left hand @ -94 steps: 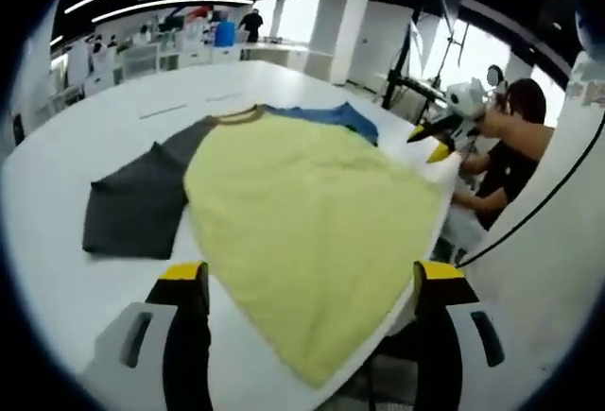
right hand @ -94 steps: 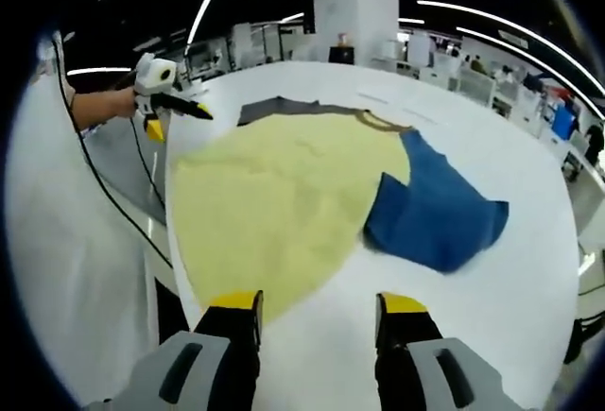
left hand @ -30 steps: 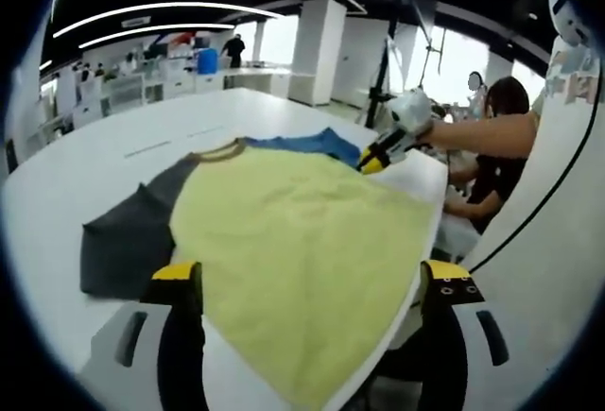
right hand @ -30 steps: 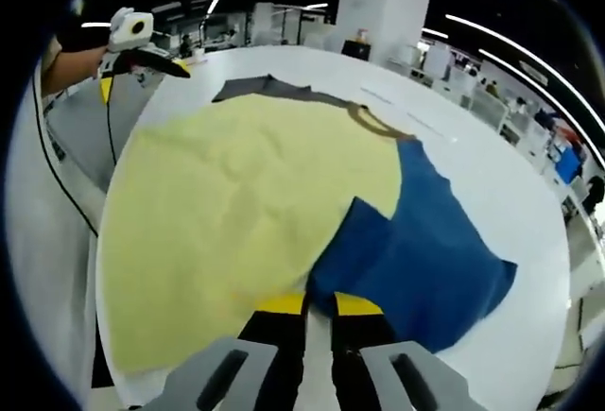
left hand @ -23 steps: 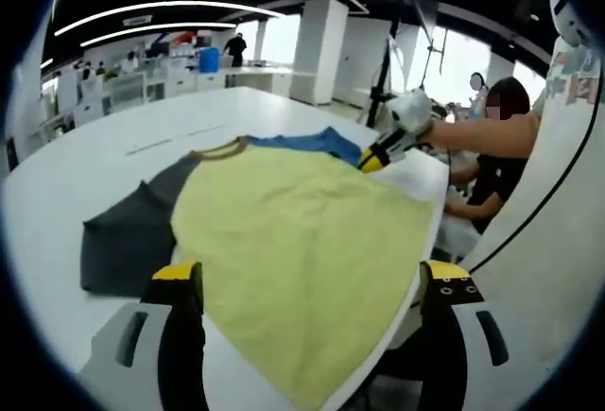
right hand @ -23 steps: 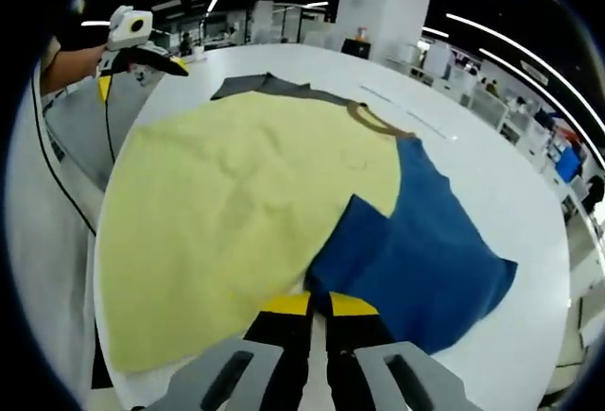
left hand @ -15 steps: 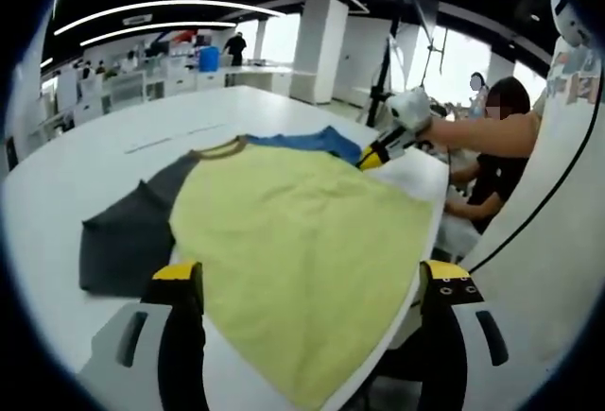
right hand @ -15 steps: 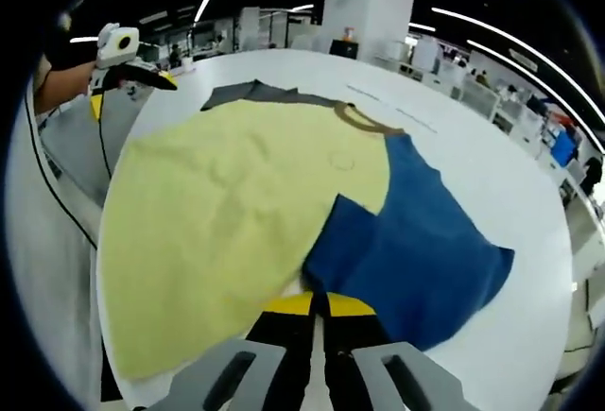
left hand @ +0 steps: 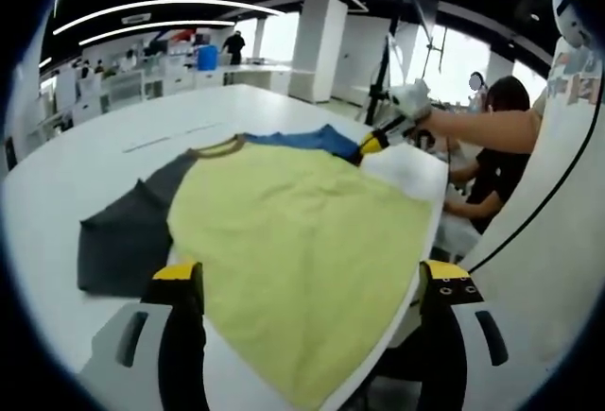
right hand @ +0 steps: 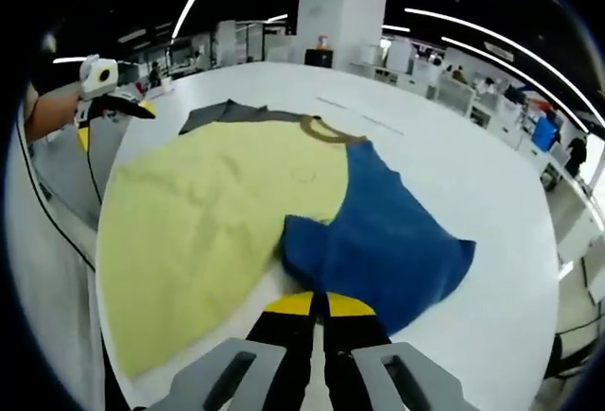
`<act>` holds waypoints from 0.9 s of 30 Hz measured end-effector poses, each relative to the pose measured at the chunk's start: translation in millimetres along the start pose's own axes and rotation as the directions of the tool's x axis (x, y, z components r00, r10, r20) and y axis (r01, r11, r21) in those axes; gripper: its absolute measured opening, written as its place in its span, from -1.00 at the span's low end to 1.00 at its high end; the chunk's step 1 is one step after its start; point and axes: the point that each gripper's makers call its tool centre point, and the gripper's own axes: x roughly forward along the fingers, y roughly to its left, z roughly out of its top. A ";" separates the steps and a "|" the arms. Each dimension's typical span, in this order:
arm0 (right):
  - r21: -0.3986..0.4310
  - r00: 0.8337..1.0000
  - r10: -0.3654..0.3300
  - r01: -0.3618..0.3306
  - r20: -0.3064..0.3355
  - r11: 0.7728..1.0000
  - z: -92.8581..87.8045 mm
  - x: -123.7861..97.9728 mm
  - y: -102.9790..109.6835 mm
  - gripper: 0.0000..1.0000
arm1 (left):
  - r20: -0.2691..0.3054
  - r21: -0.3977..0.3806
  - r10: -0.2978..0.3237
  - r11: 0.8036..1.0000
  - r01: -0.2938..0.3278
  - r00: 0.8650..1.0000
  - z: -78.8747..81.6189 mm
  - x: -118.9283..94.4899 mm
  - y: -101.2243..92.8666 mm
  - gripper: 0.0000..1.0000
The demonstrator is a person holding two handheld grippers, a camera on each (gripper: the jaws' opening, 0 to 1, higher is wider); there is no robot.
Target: Fold the garment on the visible template until the final outline fits inside the template.
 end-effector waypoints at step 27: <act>0.090 0.973 -0.224 0.228 -0.053 0.969 -26.6 -50.6 -89.5 -1.00 | -0.010 0.001 -0.002 1.000 0.002 1.000 1.8 2.6 0.6 0.81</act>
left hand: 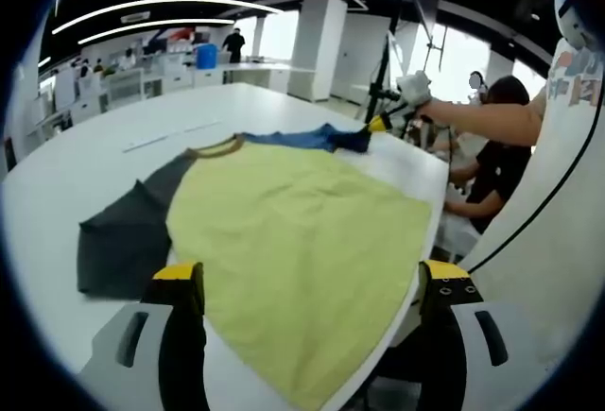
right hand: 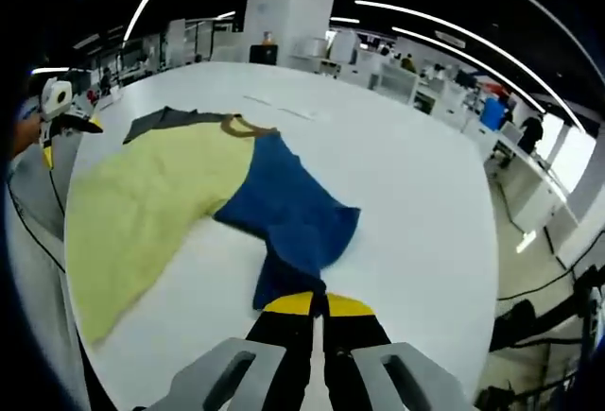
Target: Fold the garment on the visible template until the final outline fits inside the template.
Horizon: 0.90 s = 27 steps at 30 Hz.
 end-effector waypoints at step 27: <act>0.108 0.984 -0.159 0.166 -0.076 0.980 -47.2 -24.5 -71.0 -1.00 | -0.009 -0.006 0.009 1.000 -0.009 1.000 0.2 4.2 -4.1 0.81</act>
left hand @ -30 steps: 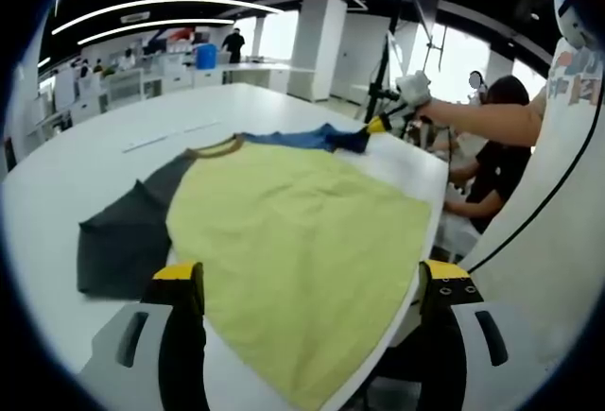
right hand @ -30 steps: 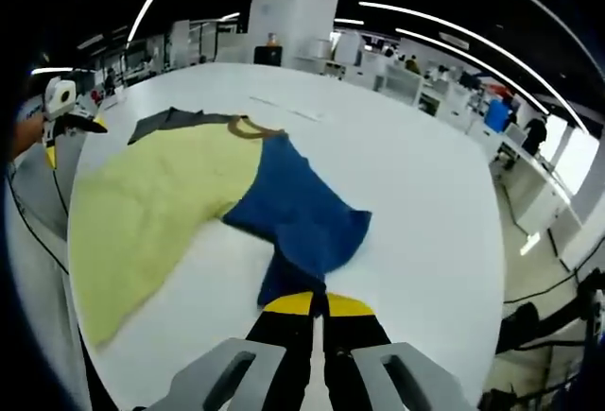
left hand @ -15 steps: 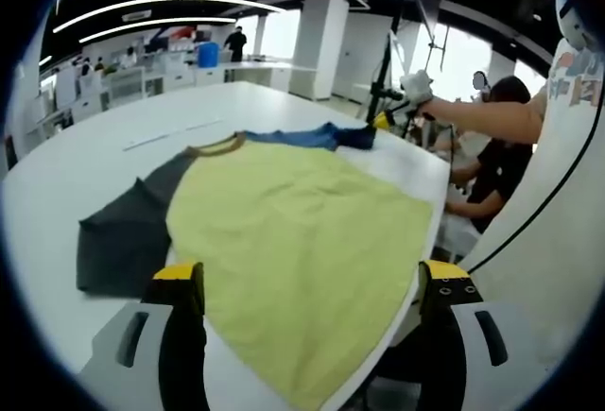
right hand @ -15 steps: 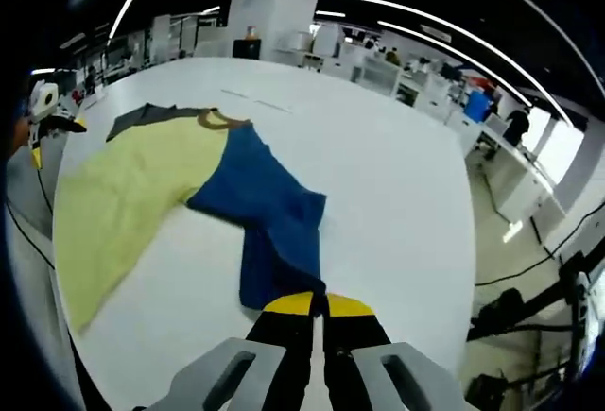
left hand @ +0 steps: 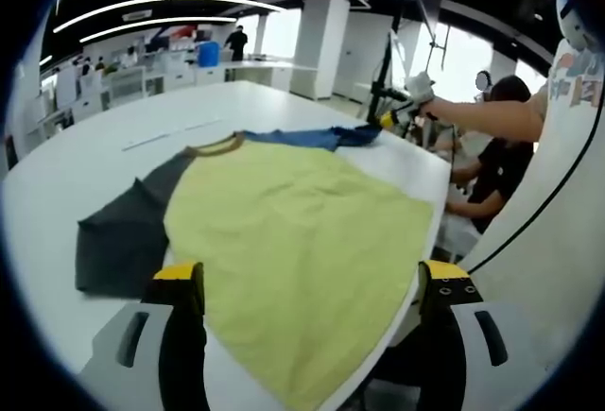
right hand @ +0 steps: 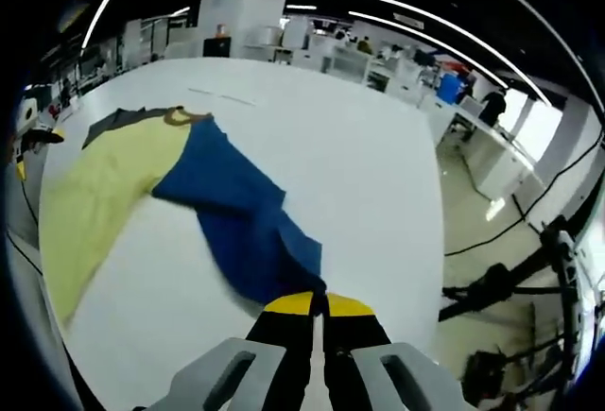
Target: Fold the garment on the visible template until the final outline fits inside the template.
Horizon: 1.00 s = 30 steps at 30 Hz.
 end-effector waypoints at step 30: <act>0.074 0.995 0.019 -0.012 -0.101 0.997 -36.3 8.7 -12.8 -0.94 | -0.018 0.006 -0.001 1.000 0.001 1.000 2.6 2.8 -2.1 0.80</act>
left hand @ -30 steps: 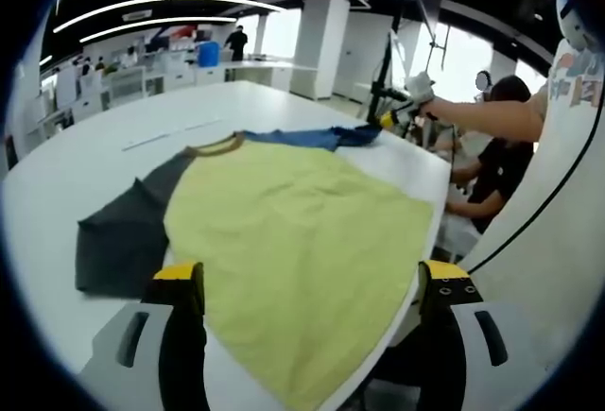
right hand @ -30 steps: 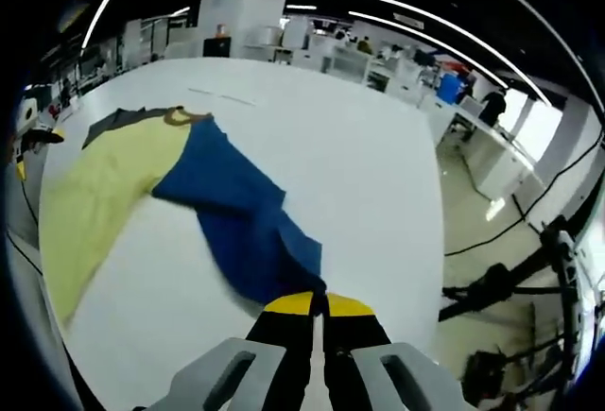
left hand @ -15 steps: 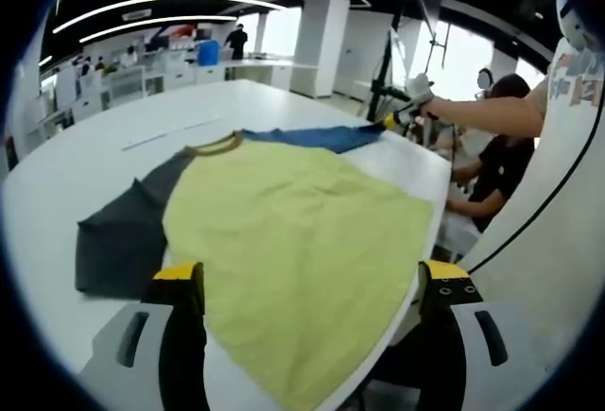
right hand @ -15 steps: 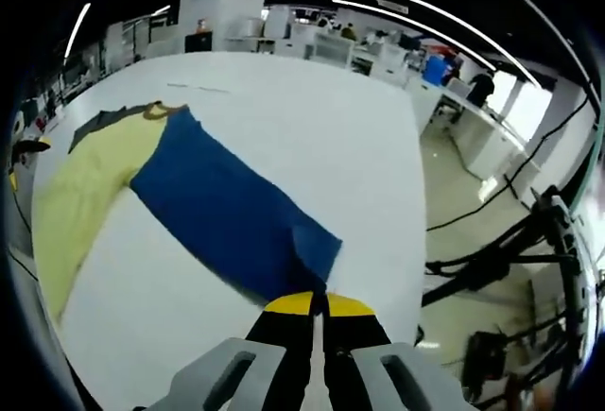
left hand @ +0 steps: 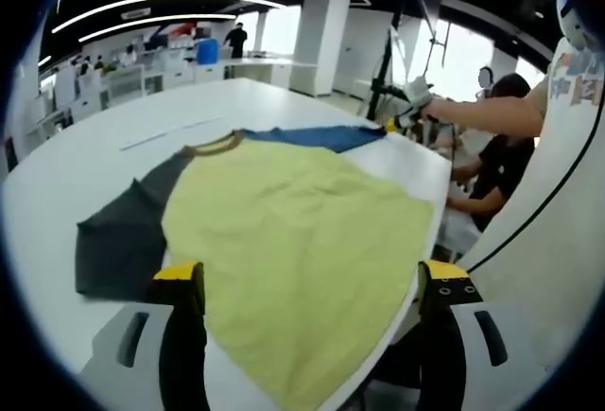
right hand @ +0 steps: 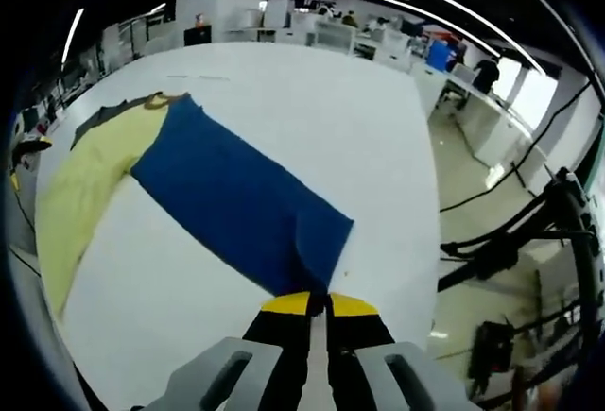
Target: Fold the garment on the visible template until the final outline fits inside the template.
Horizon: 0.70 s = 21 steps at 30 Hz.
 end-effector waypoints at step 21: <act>-0.193 0.998 0.015 -0.026 -0.056 0.981 10.8 20.4 12.5 -0.83 | -0.009 -0.009 0.009 1.000 -0.010 1.000 -2.6 0.4 1.4 0.79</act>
